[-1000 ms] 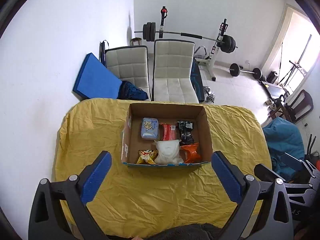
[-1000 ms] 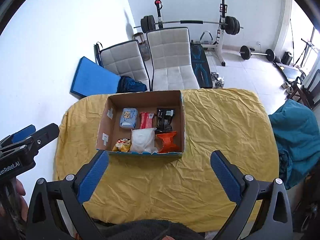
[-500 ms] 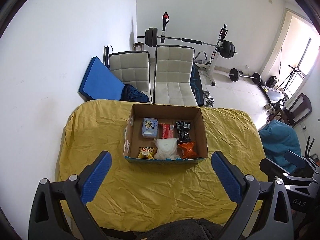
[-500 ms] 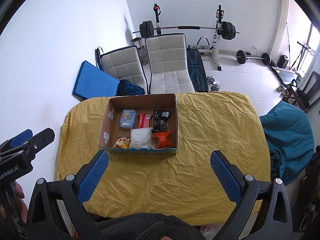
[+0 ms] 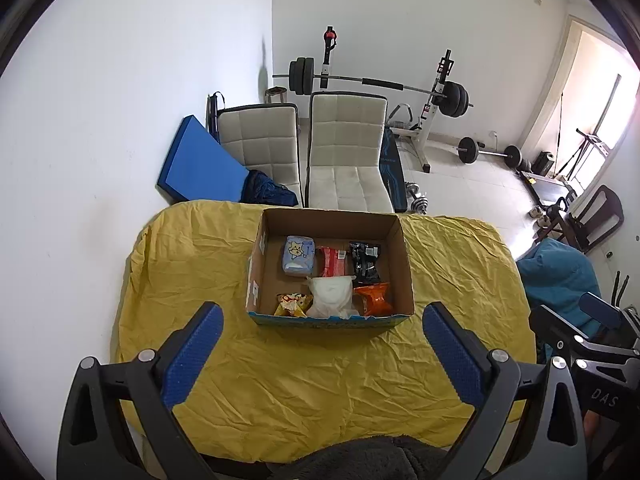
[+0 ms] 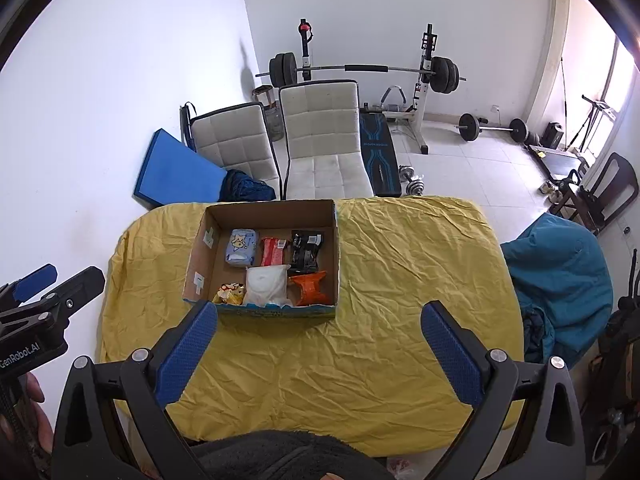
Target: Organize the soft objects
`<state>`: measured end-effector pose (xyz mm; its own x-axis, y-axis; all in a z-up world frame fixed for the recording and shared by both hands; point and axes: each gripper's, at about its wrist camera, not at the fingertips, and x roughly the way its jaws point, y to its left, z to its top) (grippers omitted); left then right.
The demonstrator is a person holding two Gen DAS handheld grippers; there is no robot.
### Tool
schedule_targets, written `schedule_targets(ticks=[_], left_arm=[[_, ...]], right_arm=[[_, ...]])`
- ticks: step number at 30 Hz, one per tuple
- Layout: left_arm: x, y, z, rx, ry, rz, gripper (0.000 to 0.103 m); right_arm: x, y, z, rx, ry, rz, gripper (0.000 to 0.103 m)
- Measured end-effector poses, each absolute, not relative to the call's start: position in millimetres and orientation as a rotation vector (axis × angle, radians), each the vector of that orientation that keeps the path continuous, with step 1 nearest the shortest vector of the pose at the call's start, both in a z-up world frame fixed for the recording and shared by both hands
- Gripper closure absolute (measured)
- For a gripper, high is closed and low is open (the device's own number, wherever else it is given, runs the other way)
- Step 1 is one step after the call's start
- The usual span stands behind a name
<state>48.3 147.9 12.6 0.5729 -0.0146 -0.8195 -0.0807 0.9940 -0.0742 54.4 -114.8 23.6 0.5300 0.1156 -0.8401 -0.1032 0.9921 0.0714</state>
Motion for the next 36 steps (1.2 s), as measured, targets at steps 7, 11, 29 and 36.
schedule_targets(ticks=[7,11,29,36], left_arm=[[50,145,5,-0.114,0.993,0.038,0.001],[49,145,3,-0.119,0.997,0.038,0.001],[50,139,-1,-0.116,1.004,0.017,0.001],[53,138,-5,-0.118,1.015,0.013,0.001]], right_arm=[[56,-115,17,0.01,1.024,0.123,0.0],[56,-115,17,0.007,1.016,0.113,0.0],[59,-122,17,0.022,1.01,0.062,0.0],[60,-124,15,0.026,1.017,0.061,0.0]])
